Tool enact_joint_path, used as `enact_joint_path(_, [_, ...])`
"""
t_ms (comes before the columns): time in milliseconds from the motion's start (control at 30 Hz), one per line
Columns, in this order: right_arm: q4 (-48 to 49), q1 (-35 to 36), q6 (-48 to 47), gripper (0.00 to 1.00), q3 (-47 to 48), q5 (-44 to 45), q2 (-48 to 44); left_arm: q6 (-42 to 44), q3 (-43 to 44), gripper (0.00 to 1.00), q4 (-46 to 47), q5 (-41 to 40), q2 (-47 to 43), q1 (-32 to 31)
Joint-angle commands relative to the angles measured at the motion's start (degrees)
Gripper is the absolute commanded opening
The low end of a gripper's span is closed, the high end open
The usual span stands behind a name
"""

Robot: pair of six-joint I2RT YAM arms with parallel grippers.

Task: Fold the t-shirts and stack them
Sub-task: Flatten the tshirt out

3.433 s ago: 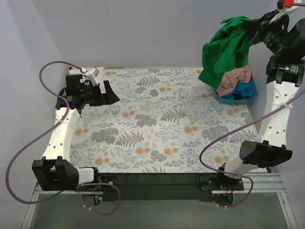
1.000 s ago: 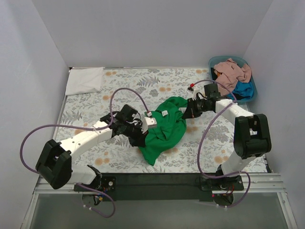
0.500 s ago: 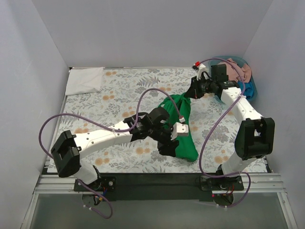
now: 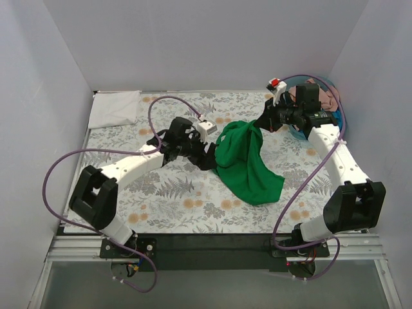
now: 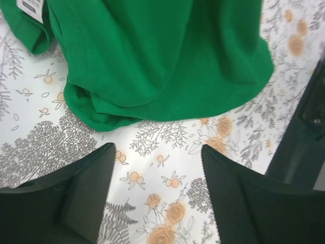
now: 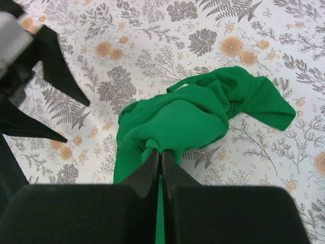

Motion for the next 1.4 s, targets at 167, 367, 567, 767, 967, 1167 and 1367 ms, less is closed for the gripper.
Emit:
enact_joint_path(167, [0.1,-0.1,0.3,0.01,0.0,-3.9,-1.2,-2.8,3.3,0.93,10.4,-0.9,11.1,-0.7])
enact_joint_path(367, [-1.1,0.0,-0.1,0.01,-0.1,-7.6,-2.6,-2.8,5.8,0.89,15.7,-1.1,15.2,-0.9])
enact_joint_path(567, [-2.1,0.0,-0.4,0.01,0.9,-11.7,-3.5,0.8,5.3,0.19,15.6,-2.9,12.2,-0.7])
enact_joint_path(767, [-2.6,-0.1,0.1,0.01,3.4,-13.3,-3.7,1.5,1.5,0.00,13.5,-1.1,3.8,-0.2])
enact_joint_path(967, [-2.6,0.2,0.3,0.01,3.8,-15.2,-3.8,2.8,-2.1,0.41,11.9,2.1,-0.5,-1.9])
enact_joint_path(1167, [-2.6,0.6,0.9,0.01,3.1,-18.4,-4.9,2.1,0.5,0.77,13.1,-0.6,5.0,-4.3])
enact_joint_path(1367, [-3.0,0.6,0.9,0.01,2.4,-18.1,-6.3,3.6,3.4,0.46,11.4,-10.0,9.7,-6.3])
